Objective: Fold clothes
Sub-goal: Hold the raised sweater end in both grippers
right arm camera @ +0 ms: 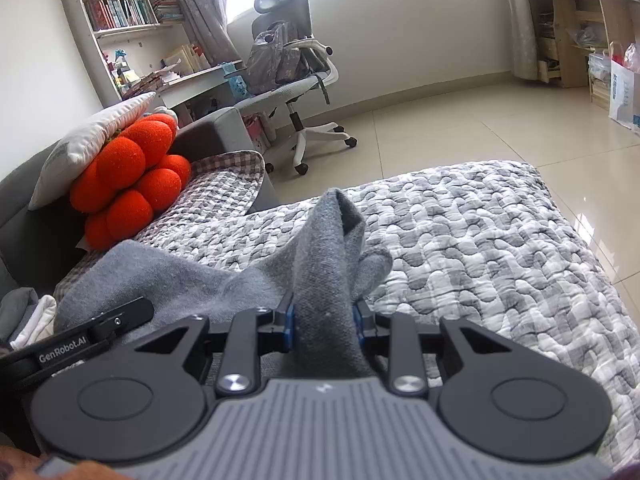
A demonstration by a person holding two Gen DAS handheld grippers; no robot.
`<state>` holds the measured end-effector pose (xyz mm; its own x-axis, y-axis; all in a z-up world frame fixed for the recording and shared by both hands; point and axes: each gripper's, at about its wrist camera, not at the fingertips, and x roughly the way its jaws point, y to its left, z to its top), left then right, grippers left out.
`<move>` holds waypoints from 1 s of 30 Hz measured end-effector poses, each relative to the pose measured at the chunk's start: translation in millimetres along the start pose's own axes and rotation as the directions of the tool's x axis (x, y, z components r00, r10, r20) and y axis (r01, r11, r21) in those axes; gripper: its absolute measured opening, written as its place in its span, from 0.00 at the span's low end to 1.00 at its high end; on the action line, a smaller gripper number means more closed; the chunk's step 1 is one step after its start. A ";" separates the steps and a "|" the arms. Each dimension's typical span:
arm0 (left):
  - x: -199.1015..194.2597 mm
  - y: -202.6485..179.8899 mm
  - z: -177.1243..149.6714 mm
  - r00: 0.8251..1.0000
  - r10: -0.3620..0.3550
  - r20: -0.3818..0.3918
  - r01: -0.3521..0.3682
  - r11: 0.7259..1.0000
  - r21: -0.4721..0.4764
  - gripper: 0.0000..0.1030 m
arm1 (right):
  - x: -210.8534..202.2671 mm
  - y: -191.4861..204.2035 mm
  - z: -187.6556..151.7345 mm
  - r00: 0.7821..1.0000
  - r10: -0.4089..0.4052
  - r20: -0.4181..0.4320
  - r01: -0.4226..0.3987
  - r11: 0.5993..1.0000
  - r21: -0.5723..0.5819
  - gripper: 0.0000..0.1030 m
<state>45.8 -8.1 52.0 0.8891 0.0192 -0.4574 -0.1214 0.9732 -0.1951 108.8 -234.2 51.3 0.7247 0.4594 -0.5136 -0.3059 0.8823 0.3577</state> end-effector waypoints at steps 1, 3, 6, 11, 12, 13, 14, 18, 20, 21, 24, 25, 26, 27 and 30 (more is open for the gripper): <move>-1.1 -0.5 -0.1 1.000 0.001 0.002 -0.001 1.000 0.005 0.34 | -0.2 0.3 0.1 1.000 -0.002 0.000 0.002 1.000 -0.001 0.29; -3.5 -0.8 0.6 1.000 0.005 0.007 -0.005 1.000 0.006 0.34 | -0.3 0.3 0.4 1.000 -0.004 -0.003 0.004 1.000 0.001 0.29; -6.8 -0.3 2.1 1.000 0.012 0.016 -0.012 1.000 -0.005 0.33 | -3.4 3.2 1.1 1.000 0.000 0.003 0.000 1.000 0.001 0.29; -13.8 3.4 1.6 0.999 0.014 0.031 -0.014 1.000 -0.015 0.33 | -7.4 11.2 0.3 1.000 -0.001 0.014 0.001 1.000 -0.021 0.28; -15.5 3.5 1.5 0.999 0.017 0.035 -0.017 1.000 -0.011 0.33 | -7.5 12.0 -0.2 1.000 0.000 0.013 0.000 1.000 -0.025 0.28; -16.8 3.8 1.9 0.999 0.018 0.039 -0.018 1.000 -0.010 0.33 | -7.6 12.8 -0.8 1.000 0.001 0.012 0.000 1.000 -0.030 0.28; -17.7 4.4 3.0 0.999 0.018 0.041 -0.017 1.000 -0.014 0.33 | -7.2 14.8 -0.9 1.000 0.000 0.010 0.000 0.999 -0.032 0.28; -22.8 8.4 6.4 0.999 0.010 0.048 -0.009 0.999 -0.035 0.33 | -9.1 20.8 -0.2 1.000 0.002 0.018 -0.001 0.999 -0.036 0.28; -25.6 9.2 6.9 0.999 0.002 0.046 0.000 0.999 -0.045 0.33 | -10.4 24.2 0.2 1.000 0.003 0.024 -0.002 0.999 -0.039 0.28; -27.0 9.5 7.2 0.999 -0.002 0.045 0.005 0.999 -0.050 0.33 | -11.3 25.9 0.1 1.000 0.001 0.026 0.000 0.999 -0.041 0.28; -31.2 10.7 7.9 0.999 -0.015 0.042 0.018 0.998 -0.064 0.33 | -15.9 31.4 0.9 0.999 -0.012 0.034 0.014 0.999 -0.047 0.28; -32.6 11.1 8.2 0.999 -0.019 0.041 0.022 0.997 -0.069 0.33 | -17.7 33.2 1.2 0.999 -0.016 0.039 0.018 0.999 -0.049 0.29; -34.0 11.5 8.5 0.999 -0.023 0.040 0.026 0.997 -0.074 0.33 | -19.5 35.3 2.1 0.999 -0.019 0.042 0.021 0.999 -0.046 0.28; -35.4 11.9 8.7 0.999 -0.028 0.039 0.031 0.996 -0.079 0.33 | -22.2 36.5 2.7 0.999 -0.022 0.045 0.024 0.999 -0.046 0.28; -41.7 6.7 9.3 0.998 -0.046 0.038 0.049 0.995 -0.082 0.32 | -34.0 36.7 4.1 0.998 -0.032 0.060 0.034 0.998 -0.044 0.28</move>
<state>12.0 -0.2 77.8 0.9099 -0.0174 -0.4145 -0.1131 0.9509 -0.2881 75.5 -217.8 85.1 0.7699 0.4241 -0.4768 -0.3074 0.9013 0.3053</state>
